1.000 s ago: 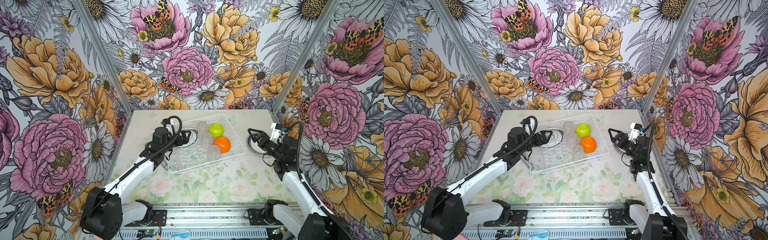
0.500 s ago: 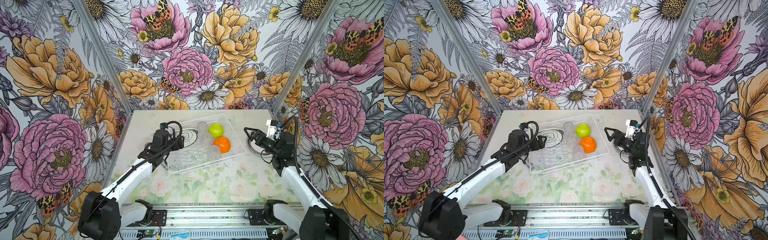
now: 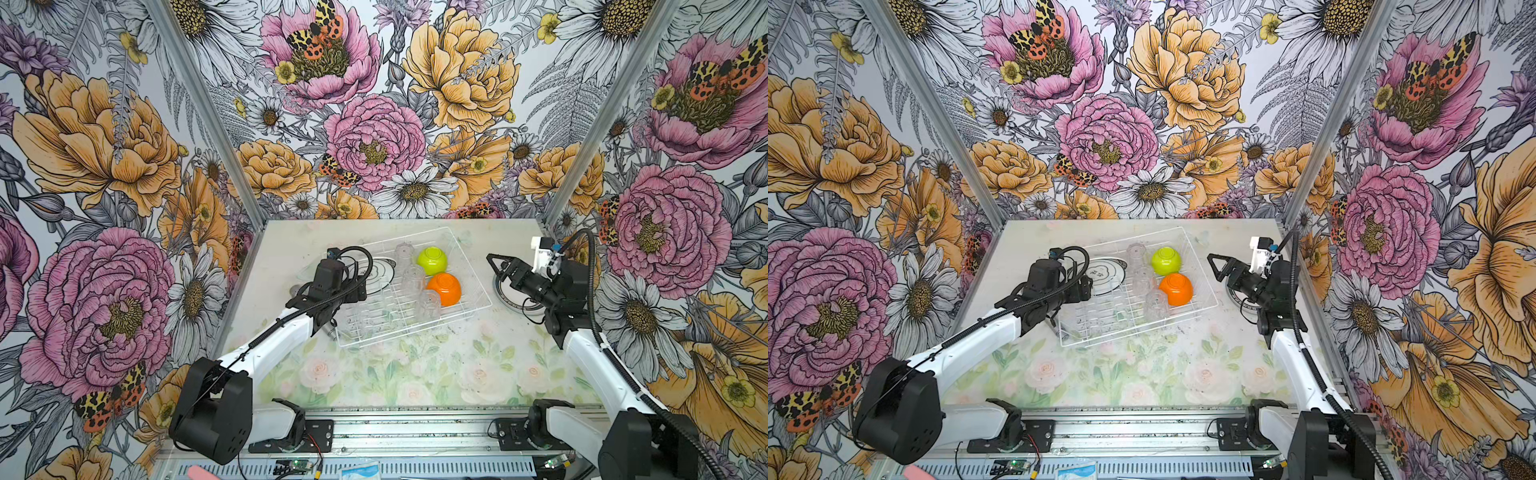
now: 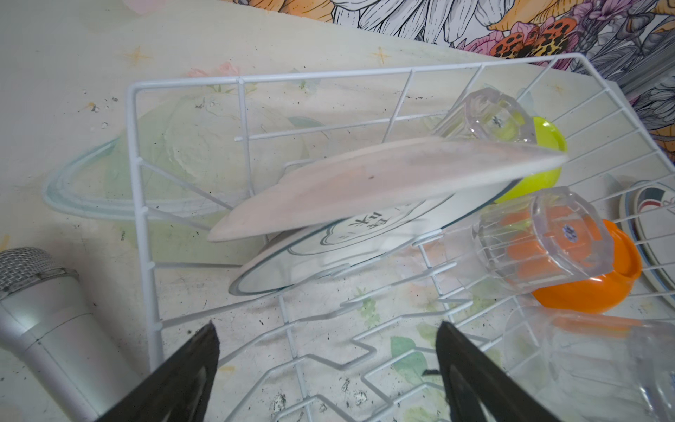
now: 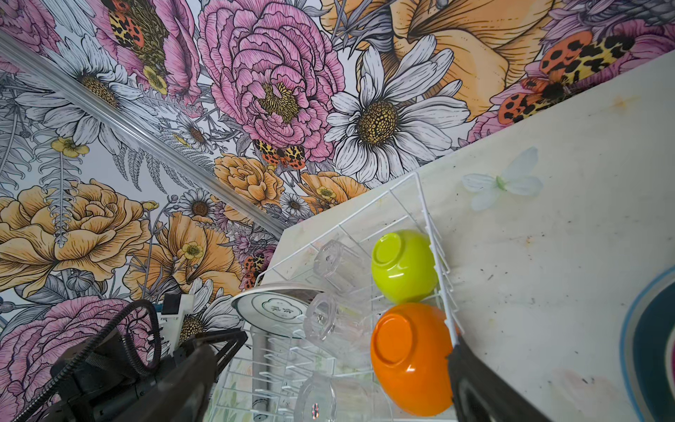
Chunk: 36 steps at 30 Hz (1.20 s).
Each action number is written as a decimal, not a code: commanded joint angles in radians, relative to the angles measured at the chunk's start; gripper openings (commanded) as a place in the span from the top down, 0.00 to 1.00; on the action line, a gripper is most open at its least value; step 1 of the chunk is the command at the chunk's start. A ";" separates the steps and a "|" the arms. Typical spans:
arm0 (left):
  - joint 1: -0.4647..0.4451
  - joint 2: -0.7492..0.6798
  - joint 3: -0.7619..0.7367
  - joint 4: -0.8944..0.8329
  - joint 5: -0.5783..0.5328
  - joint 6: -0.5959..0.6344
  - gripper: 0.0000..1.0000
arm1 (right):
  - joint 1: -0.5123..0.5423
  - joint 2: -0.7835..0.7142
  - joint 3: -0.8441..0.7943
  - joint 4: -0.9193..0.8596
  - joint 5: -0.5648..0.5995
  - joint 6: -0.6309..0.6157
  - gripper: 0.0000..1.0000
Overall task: Unload the mixed dishes from the dish rack
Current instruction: 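Lower the left gripper onto the flat white plate while the right gripper follows, then close the left gripper on the white plate's rim and tilt it upright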
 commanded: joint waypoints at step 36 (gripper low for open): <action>0.122 0.107 -0.058 0.385 0.451 0.354 0.28 | 0.029 0.088 0.151 -0.048 0.010 -0.004 0.02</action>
